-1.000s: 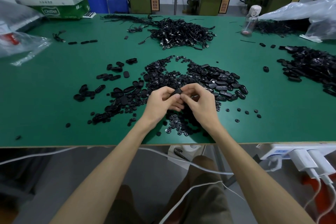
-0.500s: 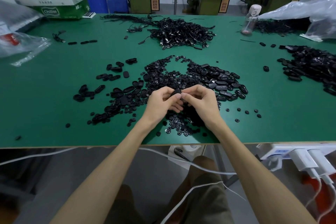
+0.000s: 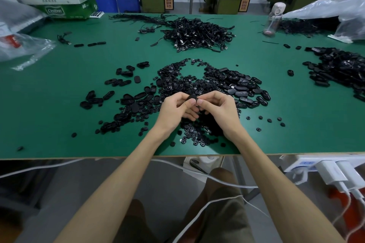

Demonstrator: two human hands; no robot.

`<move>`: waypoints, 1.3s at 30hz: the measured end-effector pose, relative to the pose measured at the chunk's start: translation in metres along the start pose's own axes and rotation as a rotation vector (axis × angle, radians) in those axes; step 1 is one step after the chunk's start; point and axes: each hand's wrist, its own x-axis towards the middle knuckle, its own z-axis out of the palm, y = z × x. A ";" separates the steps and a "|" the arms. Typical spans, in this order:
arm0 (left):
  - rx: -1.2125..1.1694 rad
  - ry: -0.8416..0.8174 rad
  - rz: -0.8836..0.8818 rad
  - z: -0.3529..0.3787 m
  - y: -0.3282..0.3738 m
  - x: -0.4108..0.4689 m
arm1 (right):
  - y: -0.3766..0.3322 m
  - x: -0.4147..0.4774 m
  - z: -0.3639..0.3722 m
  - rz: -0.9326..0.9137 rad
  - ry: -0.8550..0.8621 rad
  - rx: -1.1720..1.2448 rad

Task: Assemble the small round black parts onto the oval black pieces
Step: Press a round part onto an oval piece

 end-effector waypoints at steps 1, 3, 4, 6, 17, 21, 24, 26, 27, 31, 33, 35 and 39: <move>0.000 0.001 -0.001 0.000 0.000 0.000 | 0.000 0.000 0.000 -0.002 -0.001 0.002; 0.003 0.007 -0.001 0.000 0.000 0.000 | 0.000 0.000 0.000 -0.002 -0.004 0.005; 0.004 0.009 -0.001 0.000 0.000 0.000 | 0.000 0.000 0.000 -0.002 -0.006 0.006; 0.002 0.013 -0.002 0.000 -0.001 0.001 | 0.000 0.000 0.000 -0.006 -0.010 0.008; 0.045 0.011 0.011 -0.001 -0.005 0.002 | 0.000 0.000 -0.001 -0.028 0.011 0.004; 0.092 -0.019 0.012 0.002 -0.006 0.002 | -0.001 0.000 0.000 -0.032 0.035 -0.037; 0.089 -0.036 0.009 0.002 -0.005 0.002 | -0.001 0.000 0.001 -0.039 0.041 -0.090; 0.066 -0.030 0.007 0.002 -0.004 0.002 | -0.001 0.000 0.002 -0.046 0.052 -0.151; 0.058 -0.025 0.008 0.002 -0.004 0.002 | -0.001 0.000 0.002 -0.052 0.055 -0.182; 0.063 -0.021 0.019 0.003 -0.003 0.001 | -0.002 0.000 0.003 -0.073 0.046 -0.250; 0.073 -0.018 0.021 0.004 -0.003 0.001 | -0.002 -0.001 0.003 -0.073 0.053 -0.258; 0.079 -0.016 0.022 0.004 -0.003 0.001 | -0.003 -0.001 0.003 -0.073 0.059 -0.267; 0.086 -0.016 0.020 0.005 -0.002 0.001 | -0.004 -0.002 0.004 -0.072 0.063 -0.267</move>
